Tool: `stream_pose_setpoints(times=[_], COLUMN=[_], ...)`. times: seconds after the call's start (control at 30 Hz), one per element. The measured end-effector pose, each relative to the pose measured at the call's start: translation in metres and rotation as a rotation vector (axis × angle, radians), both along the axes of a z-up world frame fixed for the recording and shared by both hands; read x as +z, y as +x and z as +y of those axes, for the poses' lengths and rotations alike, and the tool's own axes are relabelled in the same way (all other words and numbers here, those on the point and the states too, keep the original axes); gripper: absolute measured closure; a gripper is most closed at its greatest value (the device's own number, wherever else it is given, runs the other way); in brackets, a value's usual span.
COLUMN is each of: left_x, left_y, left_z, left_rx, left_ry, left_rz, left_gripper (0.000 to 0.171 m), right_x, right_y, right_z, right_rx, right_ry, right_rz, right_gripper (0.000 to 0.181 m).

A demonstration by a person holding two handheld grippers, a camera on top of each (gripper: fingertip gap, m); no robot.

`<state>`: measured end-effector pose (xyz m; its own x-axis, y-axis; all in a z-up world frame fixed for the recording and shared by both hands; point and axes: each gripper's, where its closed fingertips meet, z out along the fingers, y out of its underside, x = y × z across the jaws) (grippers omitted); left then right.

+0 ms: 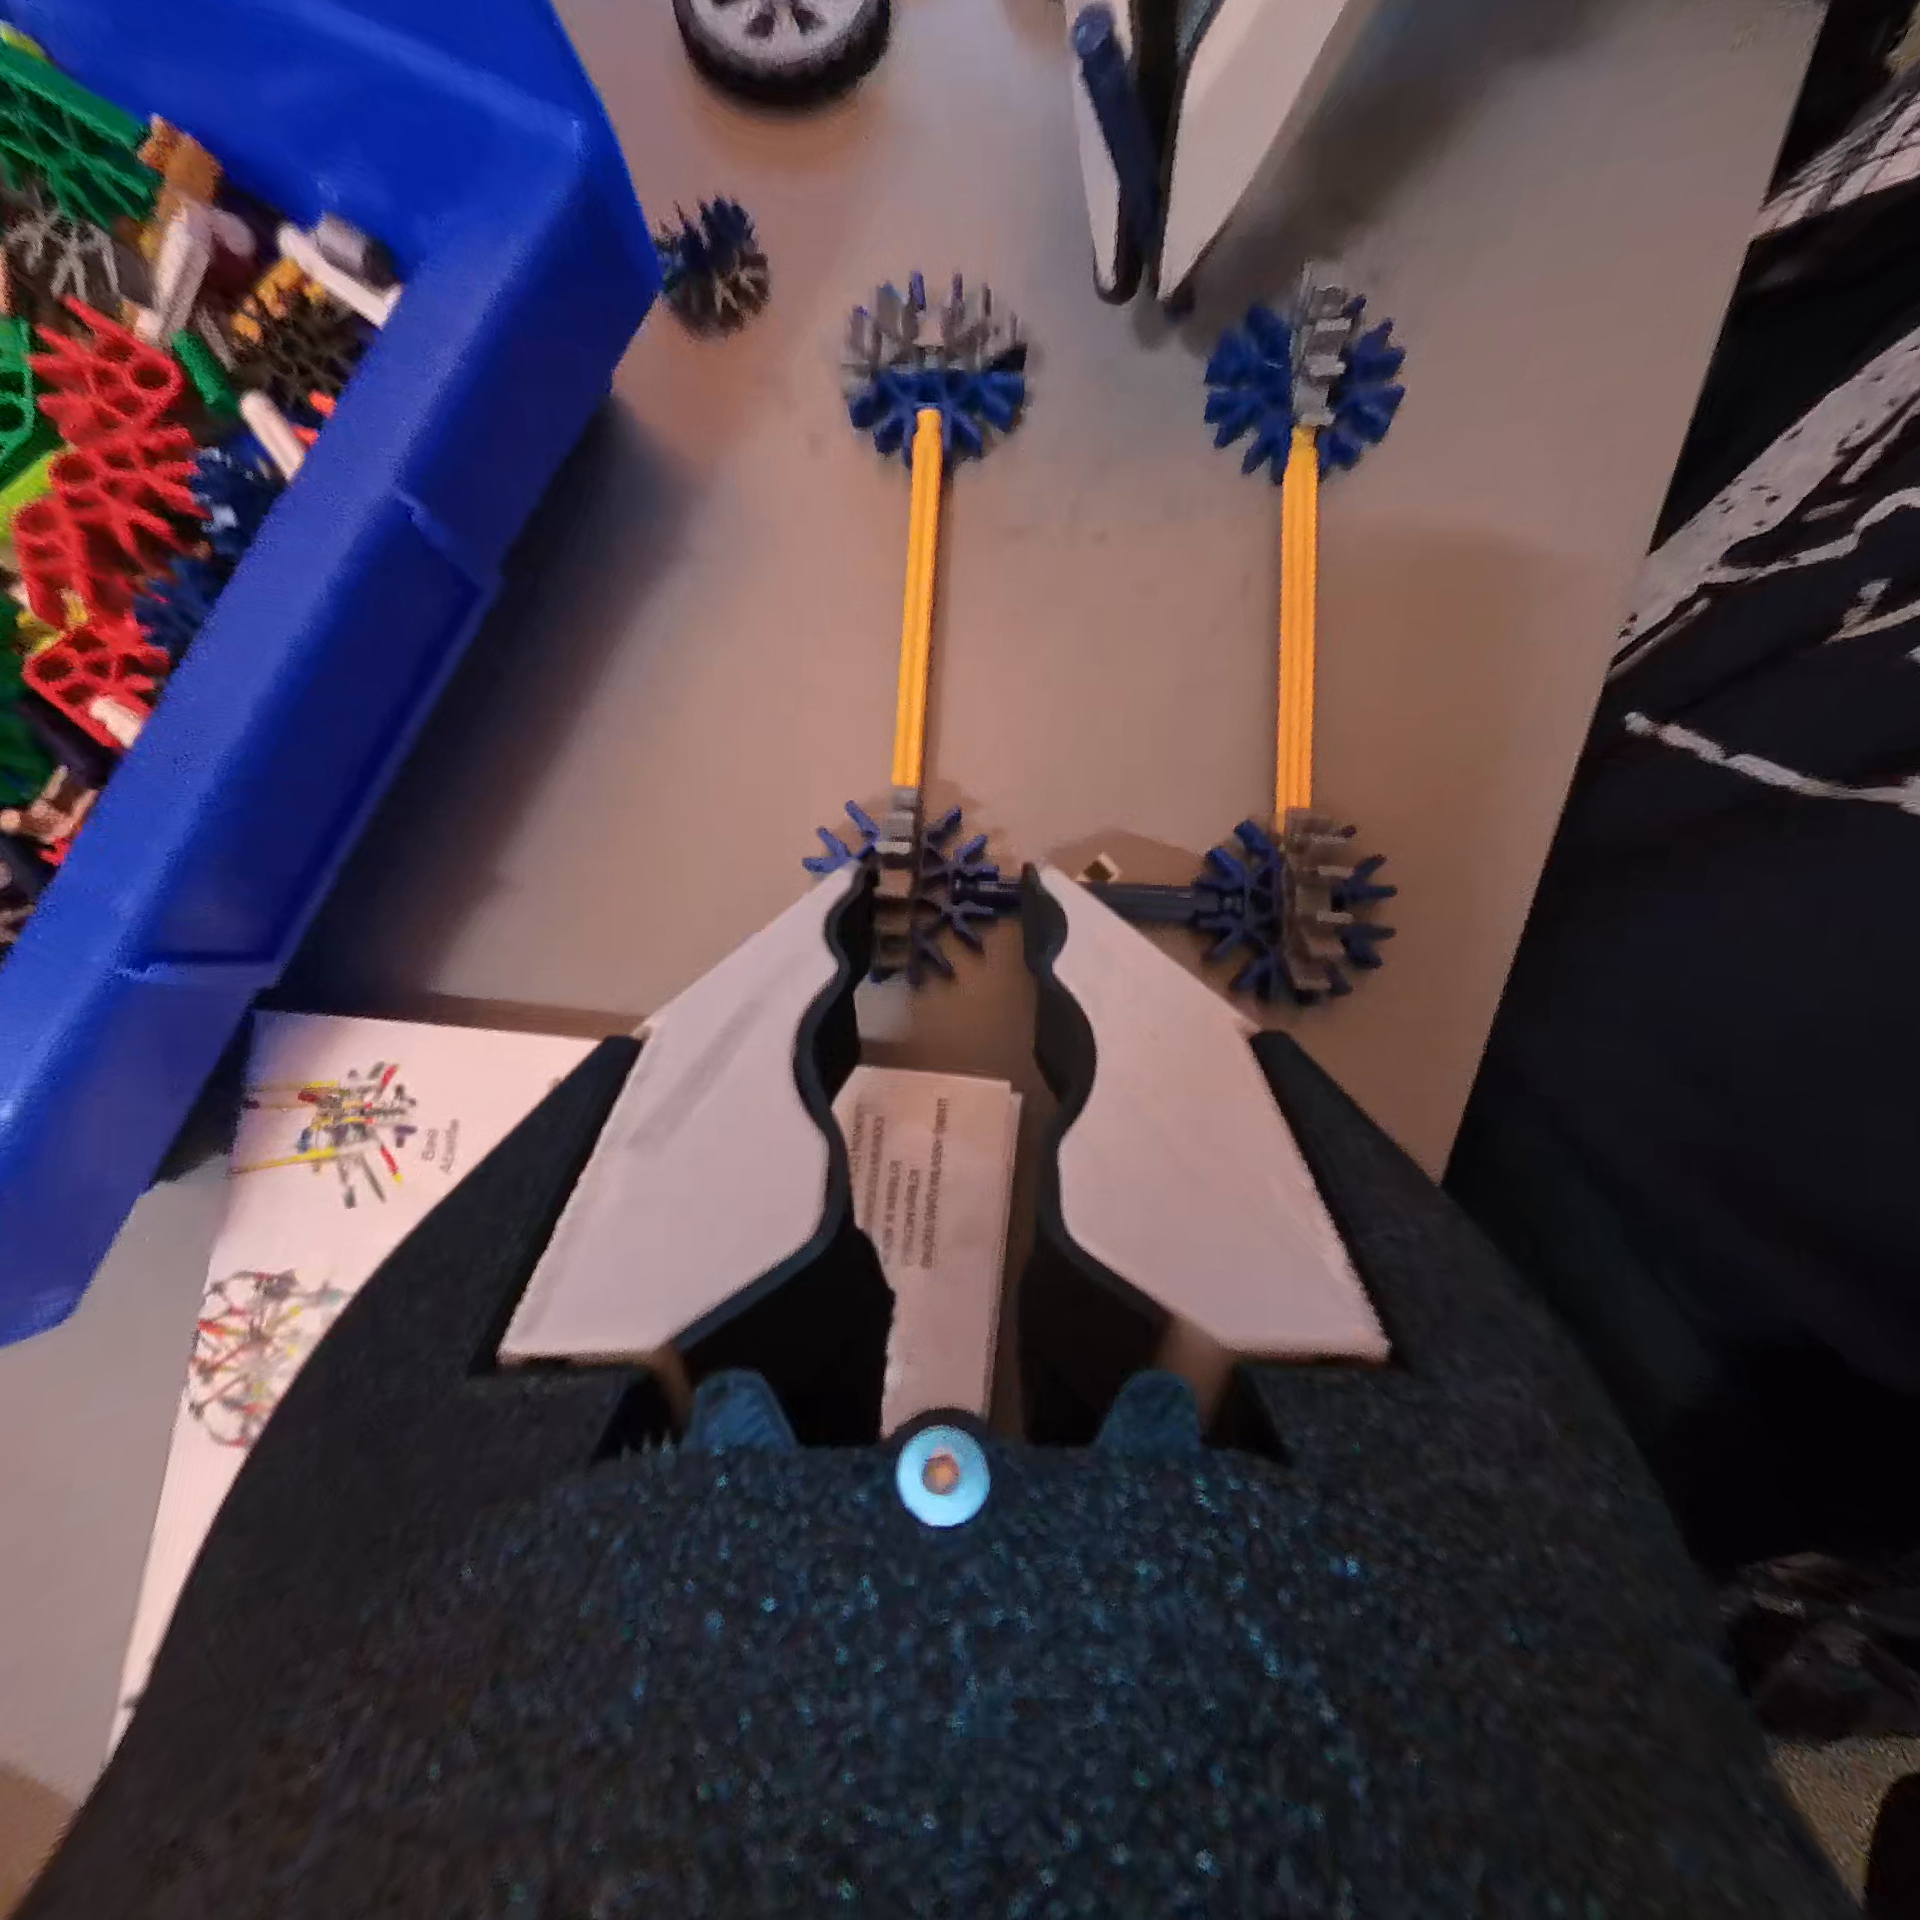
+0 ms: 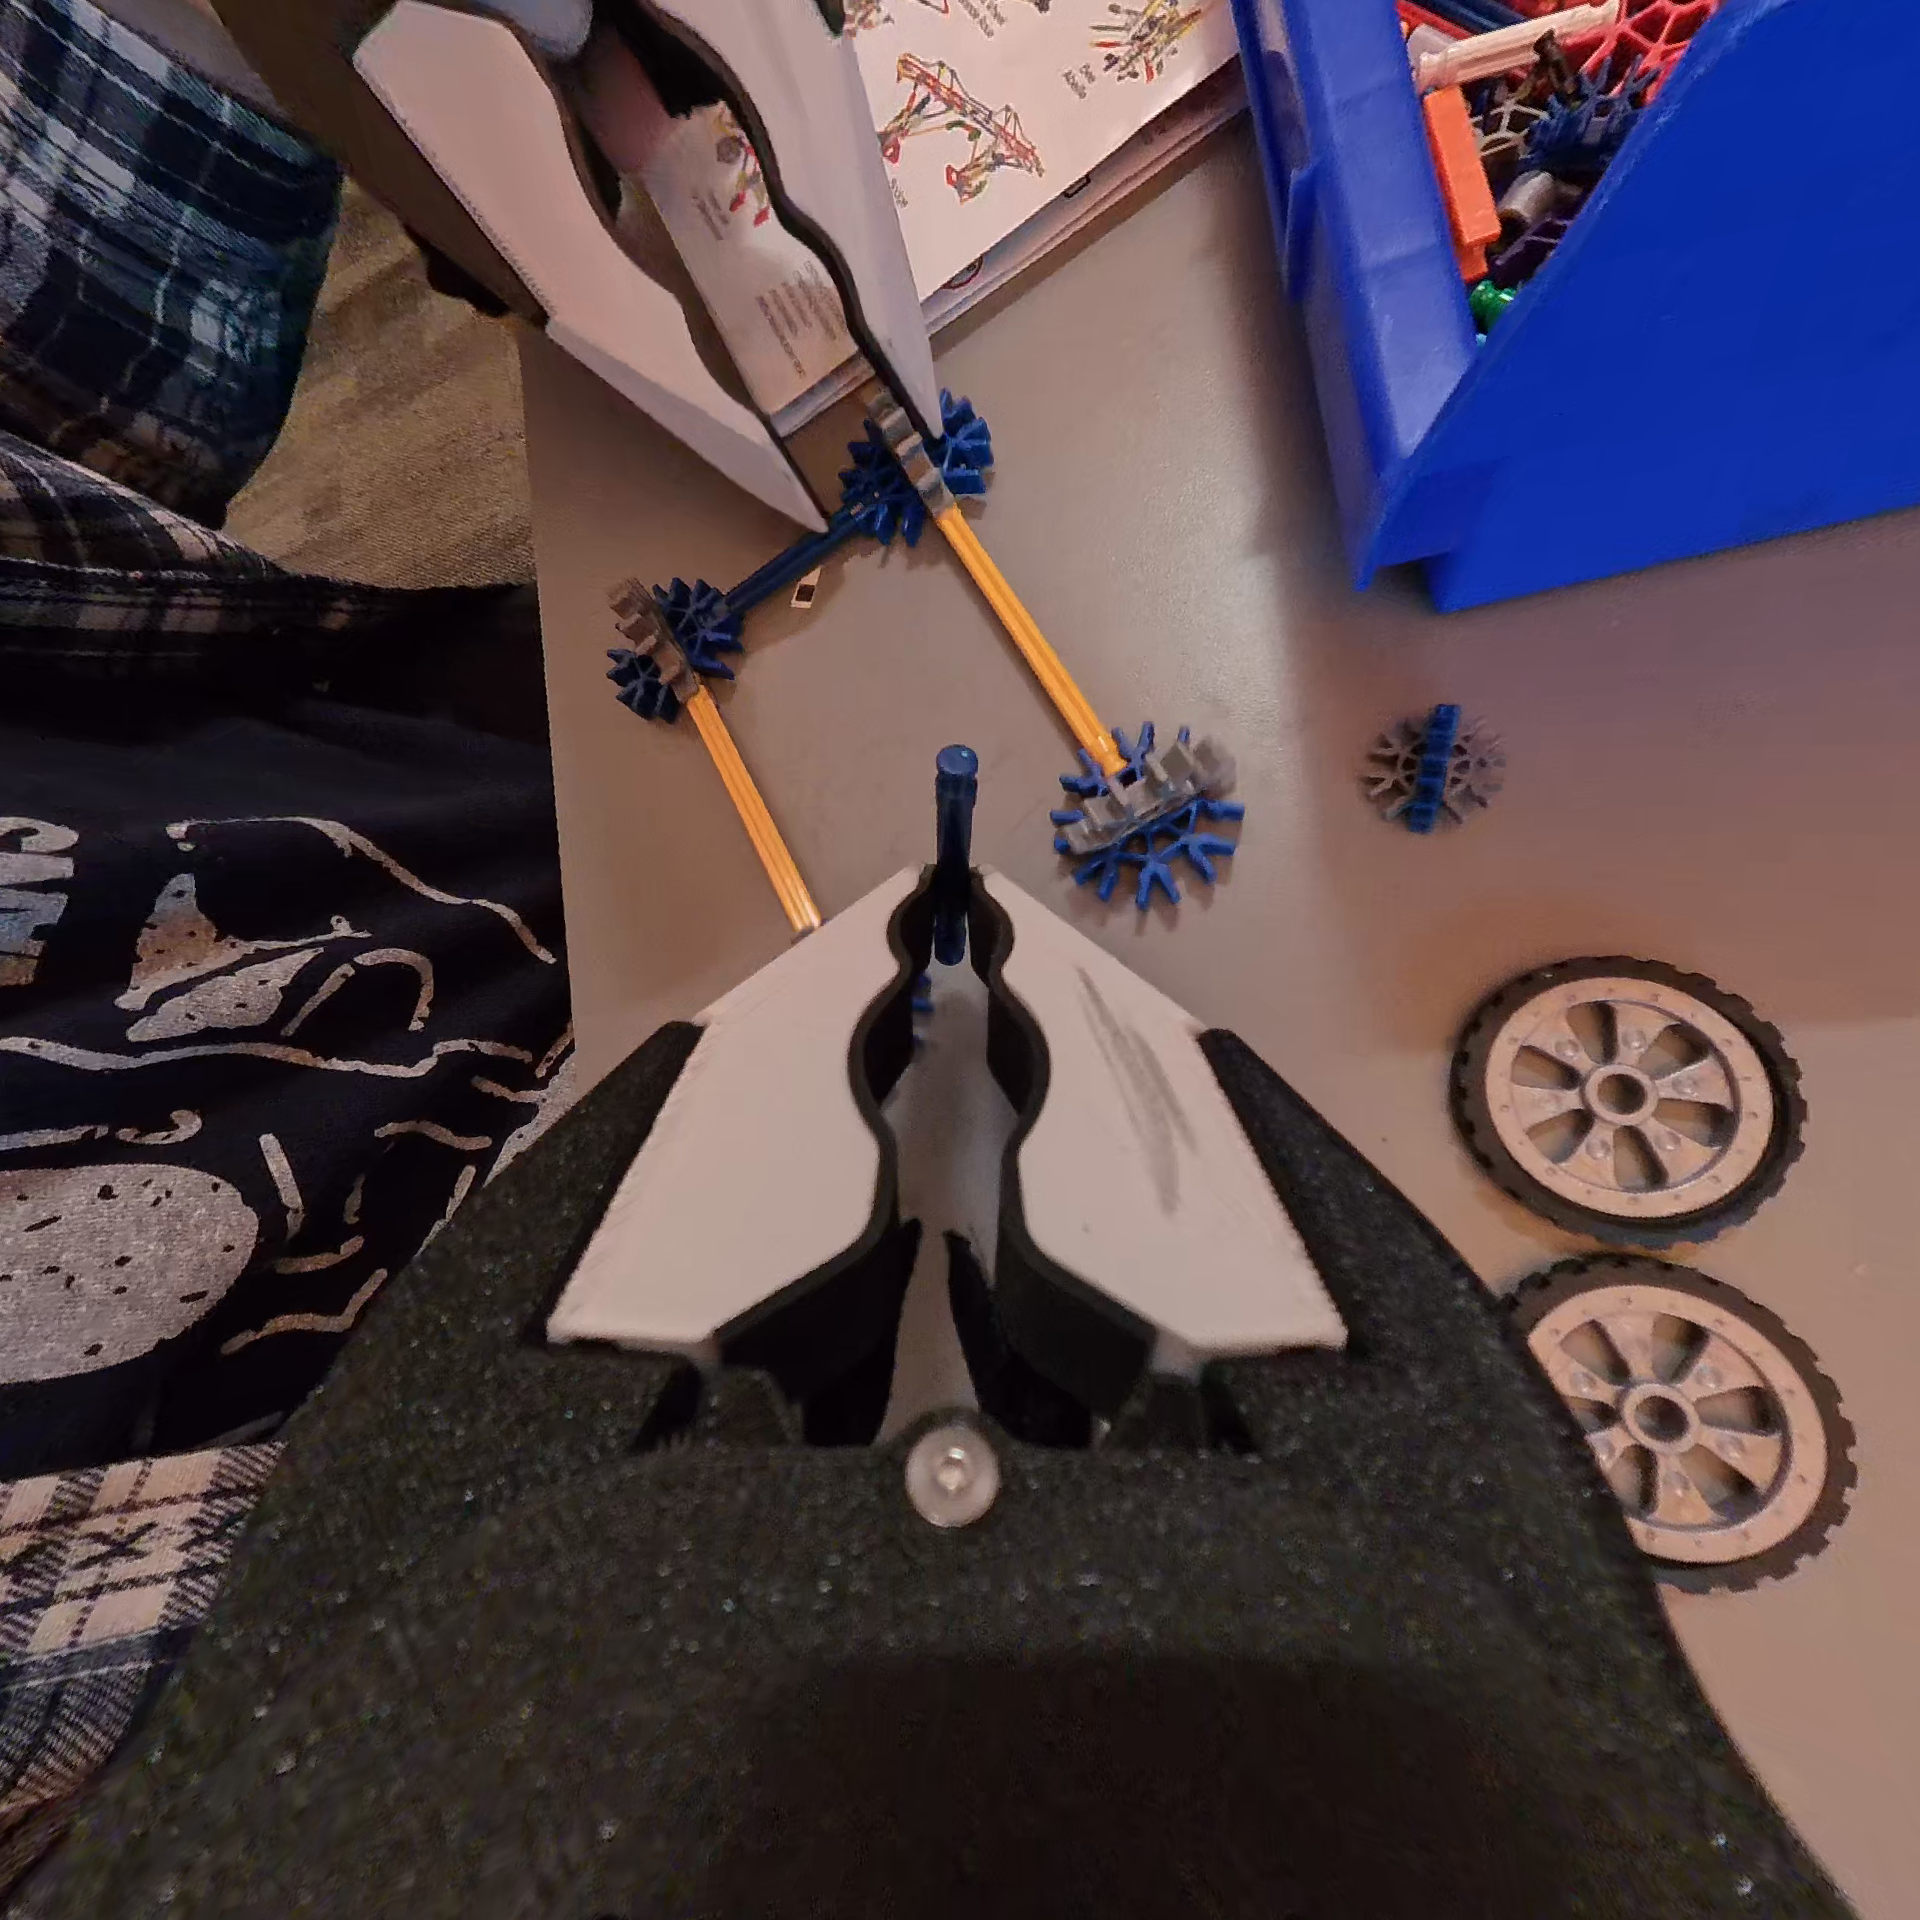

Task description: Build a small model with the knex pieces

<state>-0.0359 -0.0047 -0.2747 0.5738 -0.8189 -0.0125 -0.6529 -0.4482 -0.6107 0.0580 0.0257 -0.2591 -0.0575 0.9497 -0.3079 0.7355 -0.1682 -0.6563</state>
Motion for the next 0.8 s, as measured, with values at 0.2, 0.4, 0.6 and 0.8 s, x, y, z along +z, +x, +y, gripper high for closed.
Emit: stream_pose_setpoints(times=[0.2, 0.4, 0.6, 0.8], left_x=[0.0, 0.0, 0.0, -0.001], left_y=[0.002, 0.007, 0.007, 0.019], left_z=[0.003, 0.006, 0.007, 0.005], left_rx=[0.034, 0.093, 0.203, 0.25], left_ry=[0.048, 0.086, 0.099, 0.135], left_rz=[0.042, 0.023, -0.001, 0.015], left_gripper=[0.159, 0.167, 0.167, 0.166], right_x=[0.001, 0.003, 0.004, 0.006], right_y=[0.001, 0.002, 0.002, 0.004], right_z=[0.001, 0.006, 0.01, 0.017], right_rx=[-0.002, -0.016, -0.031, -0.056], right_ry=[0.01, 0.029, 0.043, 0.056], right_rz=[0.004, 0.011, 0.013, 0.015], right_gripper=[0.177, 0.176, 0.177, 0.177])
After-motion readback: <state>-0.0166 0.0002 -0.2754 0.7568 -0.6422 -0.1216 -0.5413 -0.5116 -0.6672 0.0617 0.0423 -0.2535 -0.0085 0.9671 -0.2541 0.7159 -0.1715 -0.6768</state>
